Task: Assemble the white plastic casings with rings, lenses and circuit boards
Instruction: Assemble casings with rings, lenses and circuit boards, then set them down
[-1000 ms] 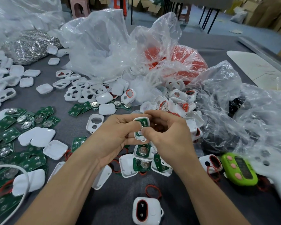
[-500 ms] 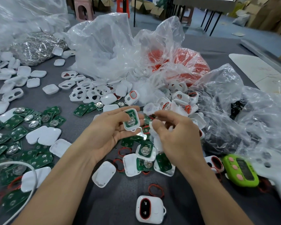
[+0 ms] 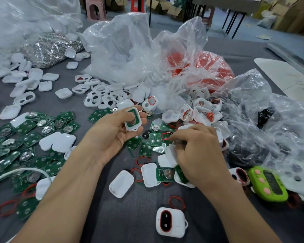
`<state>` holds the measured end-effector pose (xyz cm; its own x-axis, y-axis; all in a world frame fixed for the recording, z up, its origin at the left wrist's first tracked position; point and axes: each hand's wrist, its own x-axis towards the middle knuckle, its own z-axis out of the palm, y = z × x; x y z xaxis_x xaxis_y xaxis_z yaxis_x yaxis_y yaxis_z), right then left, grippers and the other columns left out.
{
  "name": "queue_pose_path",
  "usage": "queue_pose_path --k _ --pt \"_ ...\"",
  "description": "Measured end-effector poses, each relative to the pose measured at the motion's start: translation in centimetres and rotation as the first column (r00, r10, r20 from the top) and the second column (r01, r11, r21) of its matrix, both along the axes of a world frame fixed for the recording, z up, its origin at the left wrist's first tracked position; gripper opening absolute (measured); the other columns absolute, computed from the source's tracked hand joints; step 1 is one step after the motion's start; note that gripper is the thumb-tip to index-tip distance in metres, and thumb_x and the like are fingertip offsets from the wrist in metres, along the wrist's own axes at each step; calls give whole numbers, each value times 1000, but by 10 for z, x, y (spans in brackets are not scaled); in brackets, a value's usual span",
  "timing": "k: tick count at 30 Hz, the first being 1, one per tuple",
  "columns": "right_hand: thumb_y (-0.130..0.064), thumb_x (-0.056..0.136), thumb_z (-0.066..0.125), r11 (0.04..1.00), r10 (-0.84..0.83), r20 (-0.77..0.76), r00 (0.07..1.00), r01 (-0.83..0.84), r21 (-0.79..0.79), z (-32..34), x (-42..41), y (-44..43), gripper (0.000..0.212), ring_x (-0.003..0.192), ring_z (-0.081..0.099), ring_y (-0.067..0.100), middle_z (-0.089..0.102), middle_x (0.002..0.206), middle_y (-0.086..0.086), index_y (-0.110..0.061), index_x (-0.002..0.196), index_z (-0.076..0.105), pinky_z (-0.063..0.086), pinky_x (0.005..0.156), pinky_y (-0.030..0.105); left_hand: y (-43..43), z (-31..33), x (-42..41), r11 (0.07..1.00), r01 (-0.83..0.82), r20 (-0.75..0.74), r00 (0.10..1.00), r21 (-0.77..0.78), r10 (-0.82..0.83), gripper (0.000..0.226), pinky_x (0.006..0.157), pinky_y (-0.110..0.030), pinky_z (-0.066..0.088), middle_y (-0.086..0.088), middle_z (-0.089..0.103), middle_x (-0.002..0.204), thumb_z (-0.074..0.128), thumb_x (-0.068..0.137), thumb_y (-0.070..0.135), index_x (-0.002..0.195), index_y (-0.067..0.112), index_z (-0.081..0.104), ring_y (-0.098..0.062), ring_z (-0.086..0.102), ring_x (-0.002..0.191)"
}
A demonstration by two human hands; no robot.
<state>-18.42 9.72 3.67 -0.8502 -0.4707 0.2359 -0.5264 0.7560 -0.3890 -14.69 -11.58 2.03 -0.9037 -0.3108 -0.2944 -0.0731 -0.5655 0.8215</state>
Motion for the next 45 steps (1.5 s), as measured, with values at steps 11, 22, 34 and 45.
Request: queue_pose_path --k 11,22,34,45 --pt "-43 78 76 823 550 181 815 -566 48 -4 50 -33 39 112 48 2 67 112 -28 -36 116 72 32 105 19 1 3 3 995 17 -61 998 102 -11 27 64 -30 62 -10 76 86 45 97 -4 112 3 67 -18 75 75" --pt "-31 90 65 921 254 377 891 -104 -374 -3 21 -19 18 64 51 9 63 70 -3 -24 74 64 42 62 29 3 4 0 998 8 -29 1000 55 -7 27 69 -29 65 -10 78 87 43 98 -5 109 3 67 -19 77 78" --pt "-24 67 67 847 119 338 934 82 -526 -5 -3 -1 35 46 33 11 33 46 -7 -7 53 40 29 48 25 5 3 3 969 147 -76 988 199 -135 34 72 -37 63 -15 74 106 46 97 -1 125 2 64 -25 75 95" --pt "-2 74 63 527 263 387 884 204 -825 -3 -11 -2 33 55 68 34 58 60 18 -27 69 41 46 43 34 14 0 4 950 282 -64 959 134 -276 47 85 -39 62 -21 69 127 46 88 -6 132 2 60 -30 70 116"
